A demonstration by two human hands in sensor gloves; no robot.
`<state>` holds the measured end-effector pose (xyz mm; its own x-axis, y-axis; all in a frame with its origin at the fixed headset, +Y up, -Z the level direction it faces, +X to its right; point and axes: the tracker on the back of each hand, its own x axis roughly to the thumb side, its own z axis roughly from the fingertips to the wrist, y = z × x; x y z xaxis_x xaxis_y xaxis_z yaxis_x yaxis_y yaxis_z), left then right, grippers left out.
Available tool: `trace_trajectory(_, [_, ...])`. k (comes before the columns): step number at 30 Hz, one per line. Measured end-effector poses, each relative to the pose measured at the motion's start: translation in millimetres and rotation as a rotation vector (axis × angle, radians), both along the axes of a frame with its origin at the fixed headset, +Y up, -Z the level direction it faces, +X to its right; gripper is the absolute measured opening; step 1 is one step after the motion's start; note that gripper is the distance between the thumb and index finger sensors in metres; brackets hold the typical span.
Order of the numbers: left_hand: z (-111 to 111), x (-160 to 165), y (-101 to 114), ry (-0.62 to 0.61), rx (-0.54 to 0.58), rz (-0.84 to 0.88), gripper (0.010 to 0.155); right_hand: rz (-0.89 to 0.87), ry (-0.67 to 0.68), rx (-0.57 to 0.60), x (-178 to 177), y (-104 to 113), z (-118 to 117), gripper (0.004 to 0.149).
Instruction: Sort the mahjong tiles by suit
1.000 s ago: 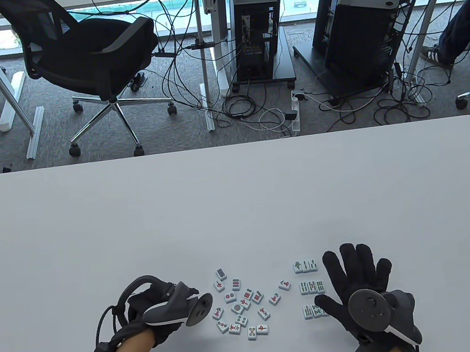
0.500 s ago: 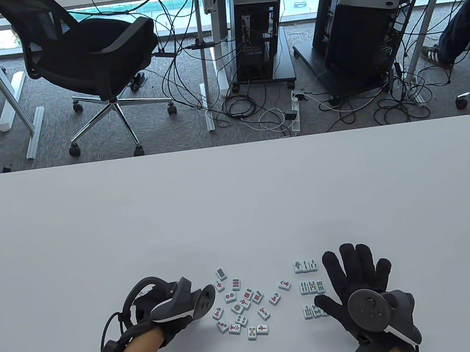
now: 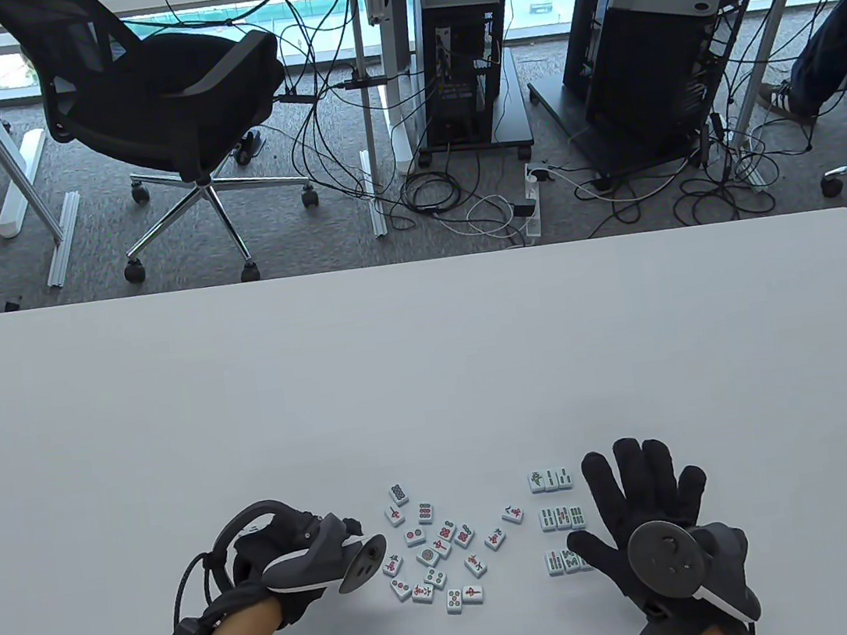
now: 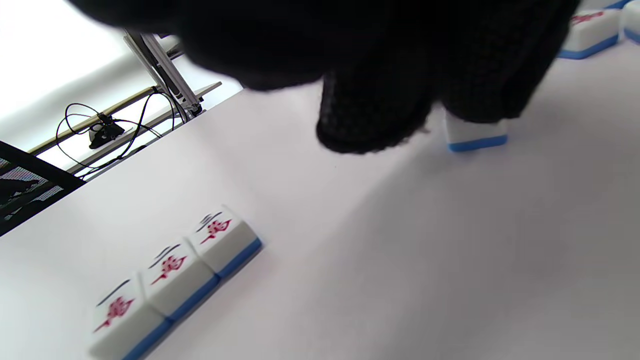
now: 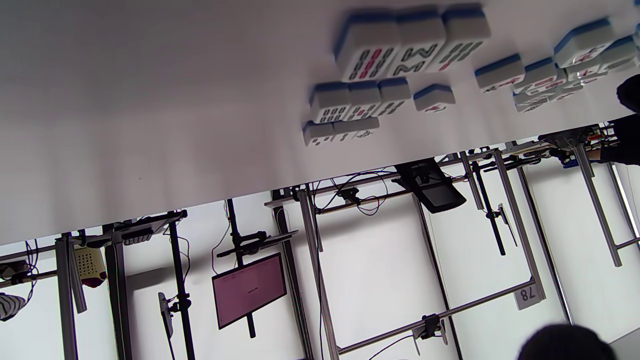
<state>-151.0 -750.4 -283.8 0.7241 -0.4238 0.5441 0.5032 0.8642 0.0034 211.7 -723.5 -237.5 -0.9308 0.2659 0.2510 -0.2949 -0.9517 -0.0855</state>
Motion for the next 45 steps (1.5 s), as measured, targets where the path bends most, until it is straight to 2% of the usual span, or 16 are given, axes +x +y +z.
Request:
trace_trajectory(10, [0.4,1.2,-11.7,-0.005,-0.024,0.010,0.063,0.008,-0.002,-0.005,0.1,-0.2,0.0,0.083])
trace_trajectory(15, [-0.3,0.8,-16.4,-0.015,-0.019,0.071,0.060,0.003,-0.003,-0.005,0.4,-0.1,-0.2,0.083])
trace_trajectory(22, [0.0,-4.4,-13.1,0.011,-0.047,0.097,0.060,0.009,0.000,-0.006,-0.2,-0.4,-0.3,0.083])
trace_trajectory(26, [4.7,-21.9,-2.3,0.055,-0.018,0.113,0.060,0.001,-0.004,-0.007,0.6,0.1,-0.3,0.083])
trace_trajectory(30, [12.5,-59.5,12.1,0.158,-0.006,0.159,0.060,-0.002,-0.004,-0.009,0.9,-0.1,-0.6,0.083])
trace_trajectory(35, [22.6,-105.4,16.2,0.300,-0.022,0.215,0.061,-0.003,-0.002,-0.008,0.6,-0.1,-0.6,0.082])
trace_trajectory(39, [29.9,-118.5,9.5,0.333,-0.038,0.214,0.061,-0.001,-0.003,-0.010,0.7,-0.3,-0.7,0.083])
trace_trajectory(45, [35.0,-113.7,-3.6,0.314,-0.048,0.159,0.060,0.006,0.001,-0.008,-0.2,-0.7,-0.3,0.083])
